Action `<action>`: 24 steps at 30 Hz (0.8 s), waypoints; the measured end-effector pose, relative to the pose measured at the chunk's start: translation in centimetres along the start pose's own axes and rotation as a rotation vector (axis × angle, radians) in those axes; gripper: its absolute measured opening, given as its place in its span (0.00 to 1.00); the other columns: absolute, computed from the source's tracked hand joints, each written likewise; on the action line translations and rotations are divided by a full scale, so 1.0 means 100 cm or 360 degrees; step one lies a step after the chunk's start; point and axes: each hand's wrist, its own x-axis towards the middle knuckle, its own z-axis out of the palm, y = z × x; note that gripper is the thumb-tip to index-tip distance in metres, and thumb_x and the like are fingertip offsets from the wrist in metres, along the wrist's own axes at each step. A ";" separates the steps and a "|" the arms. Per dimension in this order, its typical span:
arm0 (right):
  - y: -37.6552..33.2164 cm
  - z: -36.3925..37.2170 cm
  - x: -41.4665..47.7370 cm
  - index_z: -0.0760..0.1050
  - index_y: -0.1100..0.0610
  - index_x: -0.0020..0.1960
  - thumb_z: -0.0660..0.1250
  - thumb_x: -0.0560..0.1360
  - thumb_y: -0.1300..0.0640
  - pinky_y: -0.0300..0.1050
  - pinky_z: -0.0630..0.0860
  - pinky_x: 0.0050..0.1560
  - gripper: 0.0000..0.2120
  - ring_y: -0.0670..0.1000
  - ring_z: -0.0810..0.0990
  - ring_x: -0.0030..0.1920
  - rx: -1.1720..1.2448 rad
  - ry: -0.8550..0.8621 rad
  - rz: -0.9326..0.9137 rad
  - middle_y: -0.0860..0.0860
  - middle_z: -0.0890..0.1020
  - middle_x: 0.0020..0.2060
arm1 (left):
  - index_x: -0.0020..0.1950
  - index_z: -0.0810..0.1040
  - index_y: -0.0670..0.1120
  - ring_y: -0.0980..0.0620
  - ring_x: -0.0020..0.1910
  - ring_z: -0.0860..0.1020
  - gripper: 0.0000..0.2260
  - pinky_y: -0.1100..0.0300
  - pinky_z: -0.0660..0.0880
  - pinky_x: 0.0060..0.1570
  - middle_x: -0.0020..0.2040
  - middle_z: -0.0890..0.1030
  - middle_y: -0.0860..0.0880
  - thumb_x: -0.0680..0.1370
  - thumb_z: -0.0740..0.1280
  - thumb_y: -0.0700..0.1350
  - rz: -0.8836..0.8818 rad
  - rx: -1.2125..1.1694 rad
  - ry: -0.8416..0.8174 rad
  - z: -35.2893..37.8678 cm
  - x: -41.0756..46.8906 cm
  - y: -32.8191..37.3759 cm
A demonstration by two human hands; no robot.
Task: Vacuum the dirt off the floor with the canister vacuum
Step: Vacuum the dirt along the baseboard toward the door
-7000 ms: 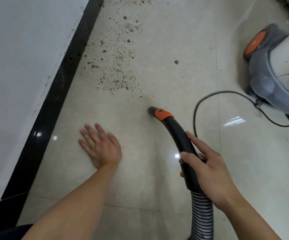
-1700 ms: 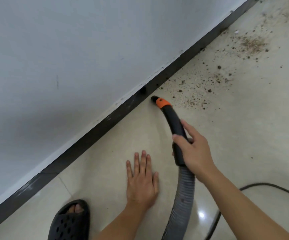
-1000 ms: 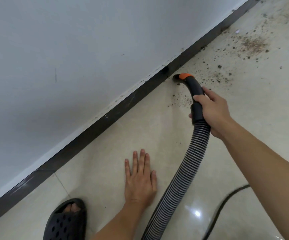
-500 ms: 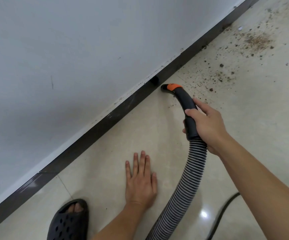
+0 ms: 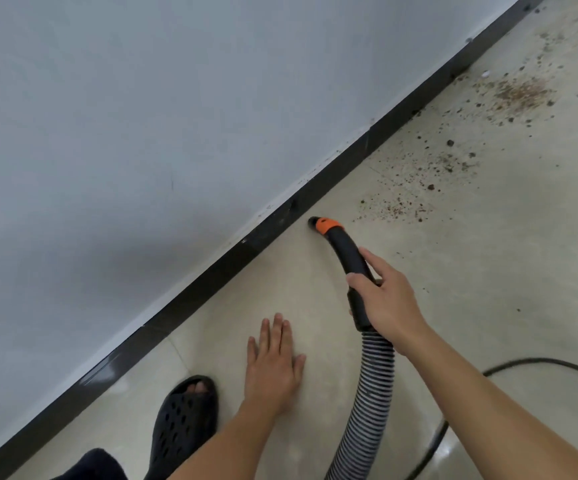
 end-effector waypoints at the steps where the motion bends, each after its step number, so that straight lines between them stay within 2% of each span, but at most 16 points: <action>1: -0.001 -0.004 0.000 0.67 0.43 0.75 0.67 0.78 0.50 0.53 0.81 0.53 0.26 0.53 0.83 0.46 -0.0044 0.0072 -0.0015 0.52 0.83 0.55 | 0.78 0.36 0.47 0.47 0.76 0.33 0.30 0.46 0.40 0.75 0.77 0.32 0.49 0.83 0.46 0.58 -0.0018 -0.0005 -0.0030 -0.002 -0.002 -0.002; 4: 0.004 -0.011 -0.023 0.65 0.43 0.76 0.66 0.79 0.50 0.51 0.79 0.57 0.27 0.51 0.82 0.52 -0.0139 0.0075 -0.0040 0.50 0.81 0.61 | 0.79 0.38 0.45 0.44 0.77 0.35 0.31 0.44 0.43 0.75 0.78 0.34 0.46 0.83 0.50 0.56 -0.0087 -0.0064 -0.0106 -0.009 -0.001 0.001; 7: 0.024 -0.016 -0.068 0.64 0.42 0.77 0.65 0.79 0.49 0.49 0.77 0.58 0.27 0.48 0.81 0.53 -0.0116 0.0061 -0.0019 0.43 0.80 0.58 | 0.79 0.40 0.43 0.39 0.77 0.38 0.33 0.44 0.47 0.76 0.78 0.36 0.42 0.82 0.54 0.55 -0.0161 -0.0131 -0.0174 -0.014 0.002 0.019; 10: 0.047 -0.034 -0.098 0.60 0.41 0.78 0.63 0.81 0.48 0.45 0.75 0.57 0.27 0.45 0.77 0.50 -0.0071 0.0338 0.0103 0.37 0.76 0.52 | 0.79 0.41 0.43 0.36 0.77 0.39 0.36 0.44 0.51 0.75 0.78 0.37 0.39 0.81 0.58 0.56 -0.0118 -0.0106 -0.0253 -0.018 0.005 0.036; 13: 0.060 -0.049 -0.124 0.59 0.41 0.78 0.63 0.81 0.50 0.44 0.71 0.56 0.27 0.44 0.74 0.49 0.0069 0.0586 0.0249 0.39 0.77 0.56 | 0.79 0.40 0.43 0.35 0.76 0.39 0.39 0.44 0.52 0.74 0.77 0.36 0.38 0.80 0.61 0.57 -0.0077 -0.0034 -0.0308 -0.020 0.005 0.050; 16: 0.066 -0.055 -0.145 0.59 0.39 0.78 0.63 0.81 0.49 0.45 0.72 0.57 0.28 0.46 0.76 0.52 0.0116 0.0581 0.0310 0.34 0.75 0.51 | 0.79 0.38 0.44 0.35 0.76 0.38 0.43 0.44 0.52 0.74 0.77 0.34 0.38 0.78 0.64 0.57 -0.0050 0.0004 -0.0343 -0.018 0.005 0.064; 18: 0.070 -0.061 -0.150 0.60 0.40 0.78 0.63 0.81 0.49 0.43 0.71 0.55 0.27 0.42 0.75 0.48 0.0183 0.0632 0.0366 0.29 0.72 0.49 | 0.78 0.36 0.45 0.35 0.76 0.37 0.46 0.44 0.52 0.75 0.77 0.33 0.38 0.76 0.67 0.58 -0.0033 0.0032 -0.0366 -0.017 0.003 0.068; 21: 0.072 -0.067 -0.154 0.60 0.39 0.78 0.63 0.81 0.49 0.43 0.72 0.53 0.27 0.38 0.75 0.45 0.0149 0.0610 0.0389 0.34 0.76 0.50 | 0.78 0.35 0.45 0.35 0.76 0.37 0.51 0.44 0.53 0.74 0.77 0.33 0.38 0.74 0.70 0.60 -0.0004 0.0114 -0.0372 -0.017 0.004 0.065; 24: 0.070 -0.067 -0.158 0.62 0.40 0.77 0.64 0.80 0.50 0.43 0.73 0.61 0.27 0.42 0.77 0.56 0.0165 0.0389 0.0338 0.37 0.76 0.61 | 0.78 0.34 0.45 0.34 0.76 0.37 0.52 0.44 0.52 0.75 0.76 0.32 0.38 0.73 0.70 0.61 0.0003 0.0147 -0.0382 -0.015 0.005 0.063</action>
